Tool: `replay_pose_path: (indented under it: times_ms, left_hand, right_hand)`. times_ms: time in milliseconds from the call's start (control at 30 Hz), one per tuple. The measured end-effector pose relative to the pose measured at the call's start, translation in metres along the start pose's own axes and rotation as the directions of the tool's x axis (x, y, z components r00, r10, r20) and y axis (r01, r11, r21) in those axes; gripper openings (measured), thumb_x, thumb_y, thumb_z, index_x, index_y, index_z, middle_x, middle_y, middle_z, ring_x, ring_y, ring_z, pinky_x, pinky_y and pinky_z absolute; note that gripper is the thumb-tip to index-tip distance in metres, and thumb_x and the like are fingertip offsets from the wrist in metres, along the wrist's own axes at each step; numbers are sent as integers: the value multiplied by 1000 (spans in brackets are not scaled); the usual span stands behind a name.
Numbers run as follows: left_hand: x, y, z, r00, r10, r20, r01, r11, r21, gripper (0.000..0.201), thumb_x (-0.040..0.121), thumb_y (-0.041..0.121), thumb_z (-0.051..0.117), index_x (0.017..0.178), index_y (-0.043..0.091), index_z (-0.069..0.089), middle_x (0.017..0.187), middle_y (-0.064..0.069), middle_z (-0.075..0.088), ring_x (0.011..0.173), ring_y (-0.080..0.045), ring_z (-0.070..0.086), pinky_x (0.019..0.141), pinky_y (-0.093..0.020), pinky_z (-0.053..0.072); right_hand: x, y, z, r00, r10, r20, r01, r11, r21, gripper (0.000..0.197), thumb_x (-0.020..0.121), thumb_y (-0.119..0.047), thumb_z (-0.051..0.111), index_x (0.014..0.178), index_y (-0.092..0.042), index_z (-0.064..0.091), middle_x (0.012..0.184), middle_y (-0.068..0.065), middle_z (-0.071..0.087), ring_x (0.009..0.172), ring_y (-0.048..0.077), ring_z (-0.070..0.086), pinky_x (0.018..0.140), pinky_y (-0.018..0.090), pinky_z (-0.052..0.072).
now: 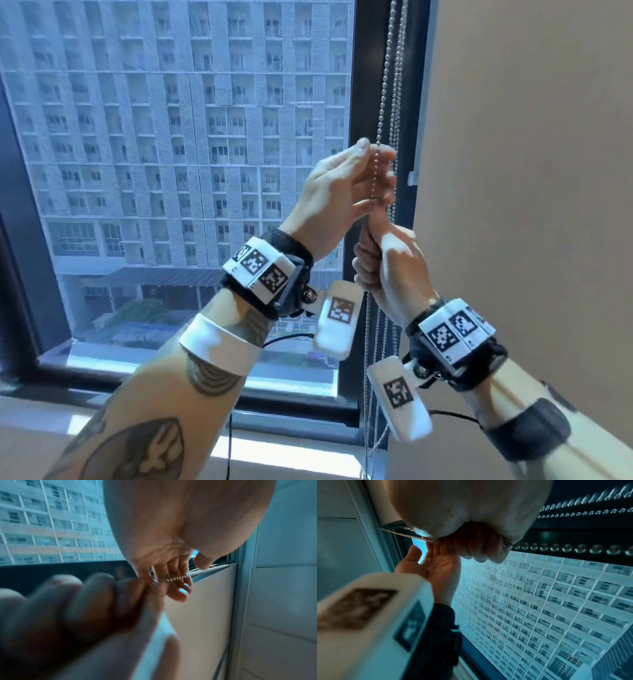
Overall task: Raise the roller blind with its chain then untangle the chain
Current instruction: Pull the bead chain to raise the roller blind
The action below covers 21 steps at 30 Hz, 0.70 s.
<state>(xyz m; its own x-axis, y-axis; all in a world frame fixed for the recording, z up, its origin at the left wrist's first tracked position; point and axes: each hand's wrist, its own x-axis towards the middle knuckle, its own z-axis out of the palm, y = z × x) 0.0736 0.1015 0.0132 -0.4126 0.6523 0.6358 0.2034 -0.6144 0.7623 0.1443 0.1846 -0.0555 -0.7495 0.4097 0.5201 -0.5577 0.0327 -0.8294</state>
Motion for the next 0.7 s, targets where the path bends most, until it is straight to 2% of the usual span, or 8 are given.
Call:
replay_pose_path:
  times_ms: [67, 133, 167, 233, 300, 433, 533, 700]
  left_hand:
    - [5, 9, 12, 1000, -16, -4, 16, 999, -36, 36, 112, 30, 40, 101, 6, 64, 66, -2, 49, 53, -14, 40, 56, -30, 29]
    - [7, 13, 18, 999, -16, -32, 15, 999, -39, 39, 112, 35, 36, 91, 10, 59, 60, 4, 34, 45, -9, 25, 49, -27, 17]
    - [6, 13, 18, 999, 0, -55, -2, 1000, -29, 41, 113, 36, 34, 85, 14, 55, 57, 6, 32, 42, -7, 22, 44, -22, 17]
    - [4, 13, 17, 993, 56, -105, -55, 998, 11, 44, 113, 39, 30, 77, 19, 46, 52, 10, 30, 38, -6, 18, 36, -17, 17]
    - [1, 13, 15, 985, 96, -141, -88, 994, 61, 45, 112, 41, 29, 73, 21, 40, 51, 9, 26, 37, -6, 14, 37, -16, 12]
    - [-7, 7, 9, 979, 103, -174, -87, 992, 95, 46, 112, 42, 27, 72, 21, 38, 51, 8, 22, 39, -8, 11, 41, -21, 6]
    - [-14, 4, 5, 980, 90, -177, -75, 993, 93, 47, 112, 42, 27, 71, 21, 36, 52, 8, 21, 43, -11, 6, 41, -20, 5]
    - [-22, 8, 7, 983, 99, -157, -83, 991, 108, 46, 112, 40, 27, 71, 21, 35, 53, 7, 20, 44, -12, 6, 40, -22, 6]
  right_hand:
    - [-1, 1, -4, 1000, 22, 22, -20, 996, -87, 55, 109, -43, 47, 60, -20, 33, 57, 2, 25, 51, 18, 15, 48, 31, 13]
    - [-4, 3, -12, 999, 18, 46, -10, 987, -162, 55, 107, -41, 49, 57, -17, 55, 60, 5, 46, 50, 15, 40, 50, 25, 33]
    - [-5, 5, -17, 998, 8, 60, 3, 981, -194, 52, 103, -42, 51, 59, -19, 63, 65, 4, 58, 57, 15, 53, 58, 26, 43]
    - [-9, 7, -27, 999, -16, 36, 24, 971, -237, 44, 96, -42, 51, 66, -17, 72, 78, 6, 72, 77, 19, 67, 74, 36, 48]
    - [-11, 9, -37, 996, -75, -52, 60, 967, -246, 40, 93, -36, 52, 70, -11, 73, 80, 9, 73, 82, 24, 69, 76, 37, 48]
    - [-10, 10, -48, 955, -213, -207, 146, 943, -299, 32, 87, -28, 59, 69, -4, 69, 73, 13, 69, 74, 21, 64, 72, 34, 49]
    - [-8, 10, -53, 922, -279, -267, 175, 918, -356, 36, 82, -27, 60, 71, 7, 64, 72, 15, 65, 73, 21, 60, 74, 35, 50]
    - [-2, 12, -57, 906, -281, -316, 151, 913, -378, 34, 77, -29, 63, 68, 3, 63, 73, 10, 63, 75, 21, 57, 75, 38, 49]
